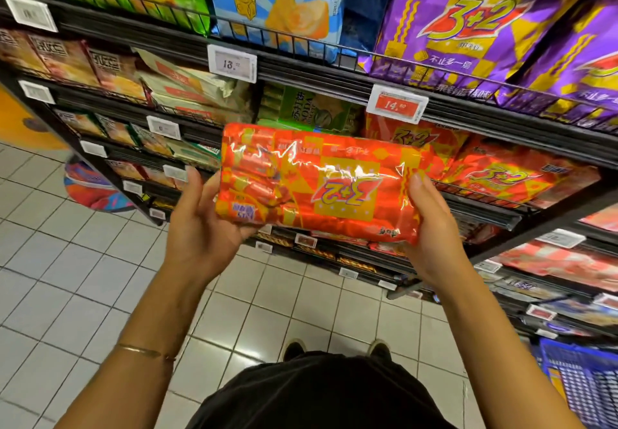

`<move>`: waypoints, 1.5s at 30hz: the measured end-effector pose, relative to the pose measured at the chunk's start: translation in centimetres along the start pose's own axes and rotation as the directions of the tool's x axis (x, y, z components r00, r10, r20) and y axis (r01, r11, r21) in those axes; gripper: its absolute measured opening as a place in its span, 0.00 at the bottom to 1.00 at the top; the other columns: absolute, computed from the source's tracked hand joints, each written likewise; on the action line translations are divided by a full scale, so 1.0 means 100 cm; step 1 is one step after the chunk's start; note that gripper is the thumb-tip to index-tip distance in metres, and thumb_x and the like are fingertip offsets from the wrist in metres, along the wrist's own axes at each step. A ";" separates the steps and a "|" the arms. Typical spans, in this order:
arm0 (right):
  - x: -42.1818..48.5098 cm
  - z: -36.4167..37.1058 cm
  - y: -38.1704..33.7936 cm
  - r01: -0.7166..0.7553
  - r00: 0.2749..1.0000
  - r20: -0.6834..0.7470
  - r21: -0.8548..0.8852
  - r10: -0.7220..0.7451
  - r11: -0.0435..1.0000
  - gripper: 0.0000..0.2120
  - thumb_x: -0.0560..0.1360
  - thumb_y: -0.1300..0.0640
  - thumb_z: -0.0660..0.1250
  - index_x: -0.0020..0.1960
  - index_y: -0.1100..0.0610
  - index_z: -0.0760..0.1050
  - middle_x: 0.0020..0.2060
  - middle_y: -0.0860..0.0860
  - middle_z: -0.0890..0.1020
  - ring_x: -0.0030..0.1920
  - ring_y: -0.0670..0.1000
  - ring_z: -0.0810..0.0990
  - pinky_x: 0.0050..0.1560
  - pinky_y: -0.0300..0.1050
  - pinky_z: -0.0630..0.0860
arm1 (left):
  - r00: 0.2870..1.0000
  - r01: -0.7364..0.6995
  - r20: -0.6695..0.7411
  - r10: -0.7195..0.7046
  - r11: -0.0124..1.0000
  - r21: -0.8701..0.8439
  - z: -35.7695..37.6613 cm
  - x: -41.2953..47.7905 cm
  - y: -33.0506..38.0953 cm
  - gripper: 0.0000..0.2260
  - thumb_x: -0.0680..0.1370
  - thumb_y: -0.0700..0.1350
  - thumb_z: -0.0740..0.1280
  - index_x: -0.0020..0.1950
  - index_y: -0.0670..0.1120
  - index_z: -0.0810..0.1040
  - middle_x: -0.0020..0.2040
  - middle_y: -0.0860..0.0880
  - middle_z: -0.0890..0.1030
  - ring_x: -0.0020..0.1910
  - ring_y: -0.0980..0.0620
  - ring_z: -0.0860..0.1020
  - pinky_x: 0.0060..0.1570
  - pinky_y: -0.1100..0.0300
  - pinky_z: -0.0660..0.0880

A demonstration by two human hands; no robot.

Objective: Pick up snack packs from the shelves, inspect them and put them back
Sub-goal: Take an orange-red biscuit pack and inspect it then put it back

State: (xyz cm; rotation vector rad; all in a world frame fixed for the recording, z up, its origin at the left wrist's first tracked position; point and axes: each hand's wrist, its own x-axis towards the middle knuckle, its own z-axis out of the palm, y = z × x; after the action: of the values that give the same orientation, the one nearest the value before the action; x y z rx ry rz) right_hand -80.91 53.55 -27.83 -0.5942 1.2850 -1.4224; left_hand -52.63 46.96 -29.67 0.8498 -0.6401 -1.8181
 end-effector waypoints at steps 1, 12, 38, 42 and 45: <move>0.000 -0.003 -0.001 -0.005 1.000 0.011 -0.002 0.005 1.000 0.27 0.79 0.44 0.67 0.76 0.50 0.72 0.68 0.50 0.81 0.68 0.55 0.81 0.72 0.64 0.72 | 1.000 0.005 0.002 -0.005 0.999 0.054 -0.002 0.001 0.004 0.27 0.81 0.67 0.58 0.64 0.51 0.84 0.71 0.41 0.79 0.72 0.37 0.76 0.64 0.39 0.78; 0.001 -0.004 -0.008 -0.063 0.997 0.037 -0.045 0.065 0.997 0.31 0.74 0.32 0.60 0.70 0.48 0.77 0.63 0.51 0.85 0.63 0.54 0.84 0.68 0.62 0.76 | 0.990 -0.114 -0.047 0.133 0.951 0.286 0.008 0.001 -0.006 0.19 0.83 0.61 0.62 0.68 0.54 0.81 0.65 0.45 0.84 0.63 0.45 0.83 0.53 0.52 0.83; 0.015 -0.006 -0.011 -0.061 0.983 -0.184 -0.234 0.017 0.970 0.24 0.83 0.32 0.54 0.56 0.45 0.83 0.50 0.48 0.89 0.52 0.51 0.88 0.56 0.54 0.82 | 0.989 -0.093 -0.067 0.131 0.907 0.411 -0.003 0.008 -0.023 0.21 0.82 0.61 0.60 0.70 0.52 0.78 0.62 0.44 0.85 0.61 0.44 0.84 0.49 0.52 0.84; 0.013 -0.002 -0.007 0.113 0.961 -0.192 -0.382 -0.198 0.917 0.12 0.82 0.36 0.56 0.52 0.40 0.75 0.49 0.44 0.83 0.50 0.41 0.82 0.52 0.48 0.78 | 0.987 -0.078 -0.101 0.122 0.929 0.362 -0.005 0.007 -0.032 0.15 0.83 0.61 0.61 0.60 0.60 0.84 0.61 0.46 0.86 0.60 0.45 0.85 0.50 0.52 0.84; 0.013 0.000 -0.006 0.246 0.906 -0.156 -0.560 -0.392 0.791 0.08 0.85 0.46 0.57 0.48 0.44 0.69 0.42 0.42 0.75 0.38 0.32 0.74 0.41 0.35 0.72 | 0.984 -0.077 -0.125 0.129 0.933 0.353 -0.011 0.009 -0.038 0.15 0.86 0.58 0.59 0.64 0.56 0.81 0.60 0.46 0.85 0.59 0.45 0.85 0.50 0.51 0.84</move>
State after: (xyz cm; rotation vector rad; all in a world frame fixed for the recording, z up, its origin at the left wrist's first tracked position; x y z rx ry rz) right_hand -81.50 52.27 -27.65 -1.0664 1.8925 -1.4523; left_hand -54.14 47.50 -33.44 1.1503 -0.9091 -1.5530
